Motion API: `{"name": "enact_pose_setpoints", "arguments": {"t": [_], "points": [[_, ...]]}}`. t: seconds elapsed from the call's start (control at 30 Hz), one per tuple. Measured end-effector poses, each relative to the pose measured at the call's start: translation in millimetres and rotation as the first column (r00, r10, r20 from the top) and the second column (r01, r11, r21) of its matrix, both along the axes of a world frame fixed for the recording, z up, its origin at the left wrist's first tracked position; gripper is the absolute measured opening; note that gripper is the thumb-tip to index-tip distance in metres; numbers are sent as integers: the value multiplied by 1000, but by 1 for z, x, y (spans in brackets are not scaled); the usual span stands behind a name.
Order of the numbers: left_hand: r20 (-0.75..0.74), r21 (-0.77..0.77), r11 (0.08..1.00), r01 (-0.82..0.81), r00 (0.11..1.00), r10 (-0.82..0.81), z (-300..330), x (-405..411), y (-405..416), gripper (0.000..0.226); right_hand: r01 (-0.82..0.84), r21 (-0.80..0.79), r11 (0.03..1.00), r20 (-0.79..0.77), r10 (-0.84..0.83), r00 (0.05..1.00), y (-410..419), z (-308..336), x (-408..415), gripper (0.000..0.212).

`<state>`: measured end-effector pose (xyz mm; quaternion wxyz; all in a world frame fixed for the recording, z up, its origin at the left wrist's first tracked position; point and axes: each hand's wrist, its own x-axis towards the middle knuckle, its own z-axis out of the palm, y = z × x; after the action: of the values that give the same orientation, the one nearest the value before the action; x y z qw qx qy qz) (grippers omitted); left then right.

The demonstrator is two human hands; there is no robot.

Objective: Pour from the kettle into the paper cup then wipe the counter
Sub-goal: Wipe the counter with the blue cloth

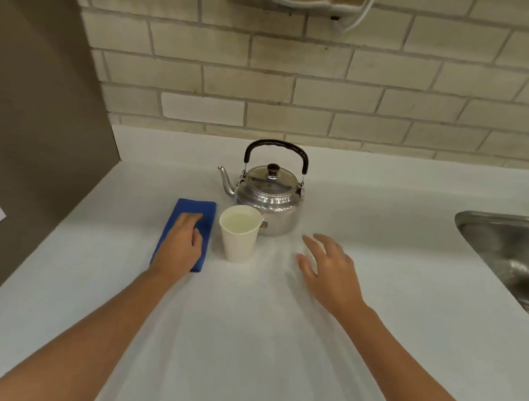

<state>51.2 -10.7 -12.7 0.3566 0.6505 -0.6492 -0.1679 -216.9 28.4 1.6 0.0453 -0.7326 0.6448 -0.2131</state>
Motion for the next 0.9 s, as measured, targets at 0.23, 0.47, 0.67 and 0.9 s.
{"name": "enact_pose_setpoints", "arguments": {"t": [0.23,0.47,0.67,0.9], "points": [[501,252,967,30,851,-157,-25,25,-60,50,208,203,957,-156,-178,972,40,-50,-21,52],[562,262,955,140,782,-269,-28,28,-67,50,236,204,950,-157,-206,966,43,-50,-20,52],[539,161,956,247,789,-294,-31,67,-34,47,239,230,943,-163,-205,965,45,-46,-18,52],[549,164,985,52,825,-135,-36,34,12,50,239,233,943,-176,-201,964,44,-46,-16,52]]}}
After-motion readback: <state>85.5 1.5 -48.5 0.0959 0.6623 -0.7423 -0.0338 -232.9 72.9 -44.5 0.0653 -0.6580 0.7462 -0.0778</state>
